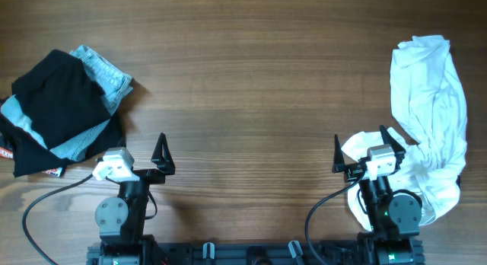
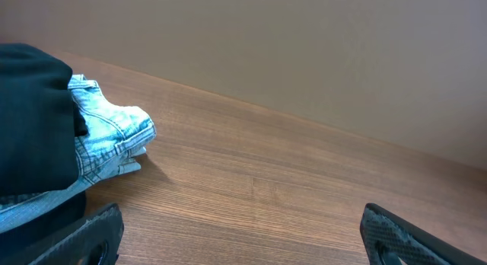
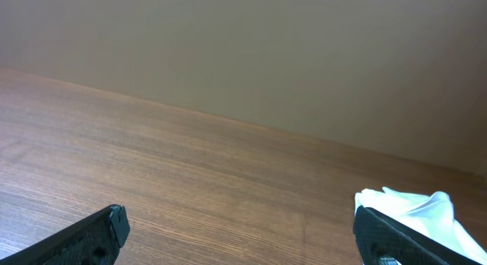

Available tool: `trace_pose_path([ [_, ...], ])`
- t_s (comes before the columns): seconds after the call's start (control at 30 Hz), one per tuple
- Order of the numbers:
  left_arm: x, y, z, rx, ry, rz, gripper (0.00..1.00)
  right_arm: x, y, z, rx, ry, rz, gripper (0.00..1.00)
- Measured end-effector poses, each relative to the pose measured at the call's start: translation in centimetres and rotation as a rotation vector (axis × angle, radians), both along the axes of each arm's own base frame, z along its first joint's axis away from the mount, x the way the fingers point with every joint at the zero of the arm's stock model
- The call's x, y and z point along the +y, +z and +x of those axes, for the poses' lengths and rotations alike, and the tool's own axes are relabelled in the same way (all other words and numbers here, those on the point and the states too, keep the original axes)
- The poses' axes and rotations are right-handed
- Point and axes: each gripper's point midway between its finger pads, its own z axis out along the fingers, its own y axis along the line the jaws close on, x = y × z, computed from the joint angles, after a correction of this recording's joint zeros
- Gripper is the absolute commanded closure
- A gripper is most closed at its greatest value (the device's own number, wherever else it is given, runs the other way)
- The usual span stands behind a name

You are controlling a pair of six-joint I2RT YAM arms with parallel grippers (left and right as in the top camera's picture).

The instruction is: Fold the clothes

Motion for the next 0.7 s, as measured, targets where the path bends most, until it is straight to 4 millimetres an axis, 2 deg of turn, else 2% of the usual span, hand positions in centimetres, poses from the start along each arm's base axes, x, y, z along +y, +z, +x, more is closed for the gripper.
trace_pose_path([
  [0.3,0.0,0.0,0.0,0.0,0.0,0.0,0.0,0.0,0.0,0.0,0.001,0.0,0.0,0.0],
  [0.5,0.0,0.0,0.0,0.0,0.0,0.0,0.0,0.0,-0.2,0.0,0.033,-0.002,0.154,0.0],
  [0.6,0.0,0.0,0.0,0.0,0.0,0.0,0.0,-0.1,-1.0,-0.2,0.107,-0.012,0.178,0.0],
  [0.7,0.0,-0.2,0.0,0.021,0.0,-0.007,0.0,-0.5,0.3,-0.4,0.168,-0.042,0.205,0.0],
])
